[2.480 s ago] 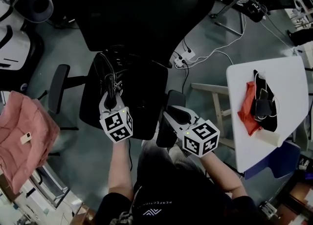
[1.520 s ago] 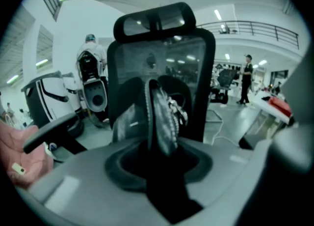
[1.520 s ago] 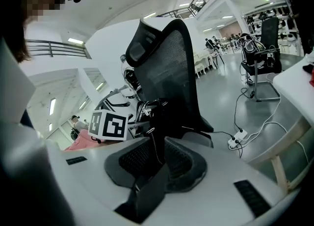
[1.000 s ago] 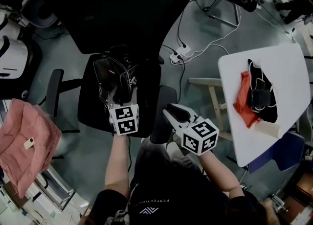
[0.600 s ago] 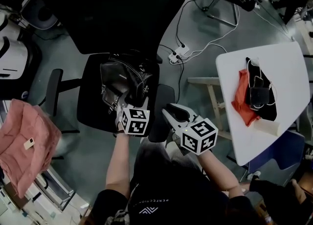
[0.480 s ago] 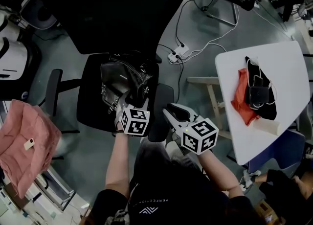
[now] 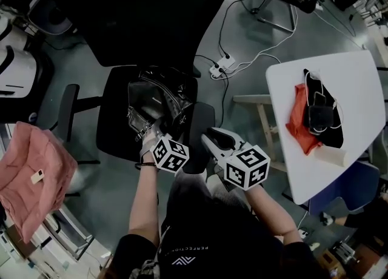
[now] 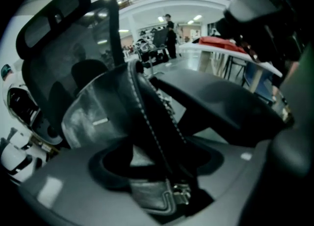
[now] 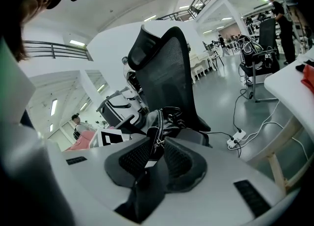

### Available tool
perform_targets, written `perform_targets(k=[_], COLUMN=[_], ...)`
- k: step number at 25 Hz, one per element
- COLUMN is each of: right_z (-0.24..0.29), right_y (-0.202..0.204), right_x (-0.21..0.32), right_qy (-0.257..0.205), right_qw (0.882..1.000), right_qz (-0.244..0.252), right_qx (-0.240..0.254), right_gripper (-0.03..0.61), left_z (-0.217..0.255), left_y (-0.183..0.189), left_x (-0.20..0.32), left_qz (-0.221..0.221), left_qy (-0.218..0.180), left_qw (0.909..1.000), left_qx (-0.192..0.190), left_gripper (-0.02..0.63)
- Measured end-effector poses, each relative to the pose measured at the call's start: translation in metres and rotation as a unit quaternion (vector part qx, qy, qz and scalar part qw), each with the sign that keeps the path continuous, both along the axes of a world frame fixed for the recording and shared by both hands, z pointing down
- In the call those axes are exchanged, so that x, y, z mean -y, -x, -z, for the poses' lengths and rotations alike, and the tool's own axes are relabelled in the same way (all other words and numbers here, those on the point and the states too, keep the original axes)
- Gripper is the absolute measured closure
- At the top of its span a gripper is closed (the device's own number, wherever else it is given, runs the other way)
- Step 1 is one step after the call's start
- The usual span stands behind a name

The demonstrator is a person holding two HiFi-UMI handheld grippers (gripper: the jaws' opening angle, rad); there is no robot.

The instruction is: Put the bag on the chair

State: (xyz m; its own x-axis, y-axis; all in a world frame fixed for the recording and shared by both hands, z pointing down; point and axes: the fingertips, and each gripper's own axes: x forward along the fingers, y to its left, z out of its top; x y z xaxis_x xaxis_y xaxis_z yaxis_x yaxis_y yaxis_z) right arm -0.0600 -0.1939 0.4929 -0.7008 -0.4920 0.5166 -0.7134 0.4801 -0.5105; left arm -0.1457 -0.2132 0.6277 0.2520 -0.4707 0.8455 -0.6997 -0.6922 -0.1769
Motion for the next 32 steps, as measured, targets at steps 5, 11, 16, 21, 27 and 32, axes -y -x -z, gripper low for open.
perform_targets(k=[5,11,16,21,27,32], right_z=[0.000,0.002,0.004,0.007,0.014,0.020], right_y=[-0.001,-0.001,0.002,0.007,0.009,0.009], right_x=[-0.004,-0.009,-0.011,-0.017,-0.018,-0.017], right_qy=[-0.001,-0.006,-0.007,-0.011,-0.021,-0.032], right_qw=[1.000,1.000,1.000,0.999,0.999,0.998], right_qz=[0.006,0.019,0.028,0.041,0.049,0.045], right_qx=[0.000,0.001,0.001,0.004,0.007,0.014], right_gripper=[0.497,0.497,0.497,0.495,0.495,0.497], left_z=[0.000,0.002,0.019,0.039,0.066,0.092], left_y=[0.001,0.007,0.013,0.029,0.043,0.055], left_x=[-0.014,-0.035,-0.047,-0.051,-0.059,-0.063], left_qz=[-0.030,-0.045,-0.064,-0.022,0.050,0.112], left_qy=[0.016,0.026,0.025,0.002,-0.015,-0.049], left_qw=[0.9994,0.9985,0.9974,0.9995,0.9983,0.9909], left_qx=[0.008,0.018,0.023,0.022,-0.027,-0.056], left_gripper=[0.268,0.265,0.268,0.274,0.296,0.336])
